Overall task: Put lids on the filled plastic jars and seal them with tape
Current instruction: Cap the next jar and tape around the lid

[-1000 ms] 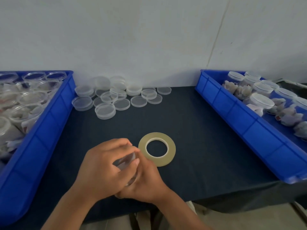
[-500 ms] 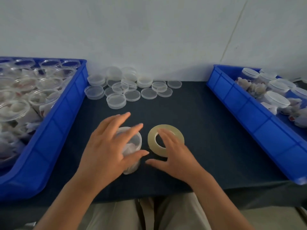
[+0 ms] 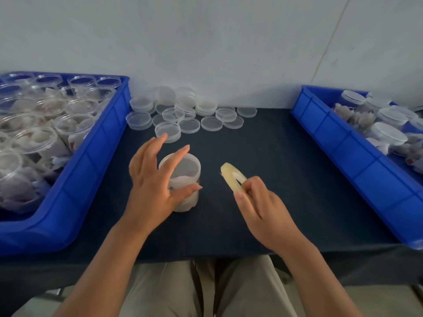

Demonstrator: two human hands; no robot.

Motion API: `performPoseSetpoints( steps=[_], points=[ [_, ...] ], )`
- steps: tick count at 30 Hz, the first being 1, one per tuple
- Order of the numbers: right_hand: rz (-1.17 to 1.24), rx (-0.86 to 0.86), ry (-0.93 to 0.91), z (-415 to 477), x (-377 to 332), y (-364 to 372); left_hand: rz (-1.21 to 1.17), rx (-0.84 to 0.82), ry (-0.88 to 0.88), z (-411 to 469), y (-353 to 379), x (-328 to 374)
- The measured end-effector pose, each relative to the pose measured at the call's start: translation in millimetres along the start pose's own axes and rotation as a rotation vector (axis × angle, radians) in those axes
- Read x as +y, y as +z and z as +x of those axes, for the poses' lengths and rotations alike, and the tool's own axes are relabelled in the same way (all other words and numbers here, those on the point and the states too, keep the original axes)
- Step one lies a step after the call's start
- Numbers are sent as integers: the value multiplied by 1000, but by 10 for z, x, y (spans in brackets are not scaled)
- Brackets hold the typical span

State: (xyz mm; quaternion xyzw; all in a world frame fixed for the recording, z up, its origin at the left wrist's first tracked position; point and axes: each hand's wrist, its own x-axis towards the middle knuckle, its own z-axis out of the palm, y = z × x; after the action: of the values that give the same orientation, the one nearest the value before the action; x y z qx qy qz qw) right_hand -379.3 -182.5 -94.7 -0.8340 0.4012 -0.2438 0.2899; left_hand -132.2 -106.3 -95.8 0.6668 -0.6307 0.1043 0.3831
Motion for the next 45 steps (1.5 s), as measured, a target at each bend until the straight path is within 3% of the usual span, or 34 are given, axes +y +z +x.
performPoseSetpoints(
  steps=[2,6,10,15,19,21,25,28,34,42,45],
  points=[
    [45,18,-38,-108,-123,1,-90,95,11,-56,-17,191],
    [104,46,-120,-265,-260,39,-420,8,-110,-117,-61,692],
    [84,76,-126,-354,-299,100,-548,88,-231,-196,-136,884],
    [77,98,-98,-435,-274,206,-705,54,-417,-225,-176,875],
    [202,84,-88,-440,-322,217,-606,69,-352,-201,-176,836],
    [228,89,-86,-439,-339,211,-476,65,-220,-208,-174,800],
    [63,113,-101,-423,-360,192,-250,49,-12,-288,-214,747],
    [-87,108,-112,-398,-414,163,-253,58,-56,-321,-229,743],
    [-15,-73,-174,-326,-450,69,-449,-59,-228,-333,-236,737],
    [43,-221,-129,-319,-439,100,-175,42,40,-382,-311,649],
    [-74,-218,-129,-253,-369,63,-193,72,-5,-417,-308,629]
  ],
)
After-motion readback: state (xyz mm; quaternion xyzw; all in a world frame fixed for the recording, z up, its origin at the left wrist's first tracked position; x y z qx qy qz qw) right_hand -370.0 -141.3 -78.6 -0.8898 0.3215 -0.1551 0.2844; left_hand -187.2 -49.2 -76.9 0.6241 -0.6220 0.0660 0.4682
